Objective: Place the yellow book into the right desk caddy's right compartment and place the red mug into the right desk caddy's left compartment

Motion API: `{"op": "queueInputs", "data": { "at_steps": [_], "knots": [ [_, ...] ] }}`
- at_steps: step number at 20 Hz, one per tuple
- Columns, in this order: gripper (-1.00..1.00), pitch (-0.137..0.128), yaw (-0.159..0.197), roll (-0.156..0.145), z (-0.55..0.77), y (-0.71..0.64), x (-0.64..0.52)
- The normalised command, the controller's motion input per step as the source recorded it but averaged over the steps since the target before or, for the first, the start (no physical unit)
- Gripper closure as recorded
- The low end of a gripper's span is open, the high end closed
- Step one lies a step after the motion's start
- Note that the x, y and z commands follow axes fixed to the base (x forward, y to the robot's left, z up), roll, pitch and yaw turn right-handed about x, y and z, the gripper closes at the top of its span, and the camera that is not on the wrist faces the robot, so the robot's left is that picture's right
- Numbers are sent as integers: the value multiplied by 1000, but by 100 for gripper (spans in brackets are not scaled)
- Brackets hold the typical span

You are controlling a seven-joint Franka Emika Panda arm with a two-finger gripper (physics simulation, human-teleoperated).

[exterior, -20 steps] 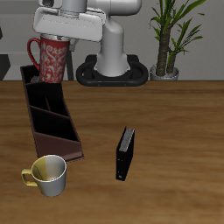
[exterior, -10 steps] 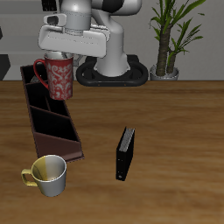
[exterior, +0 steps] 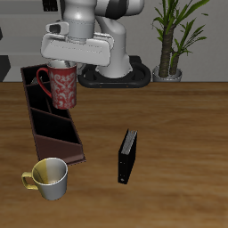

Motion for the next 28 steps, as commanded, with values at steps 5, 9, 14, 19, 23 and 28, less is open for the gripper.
{"op": "queueInputs", "data": {
  "at_steps": [5, 9, 14, 19, 23, 28],
  "knots": [
    [100, -52, 13, 28, 328, 220, 92],
    [100, 7, 0, 9, -95, 192, 119],
    [100, 41, -16, -6, -347, 38, 150],
    [100, 20, -34, -18, -172, -175, 40],
    [100, 1, -30, -34, -19, -277, -60],
    [100, -1, -22, -33, -37, -224, -43]
  ]
}}
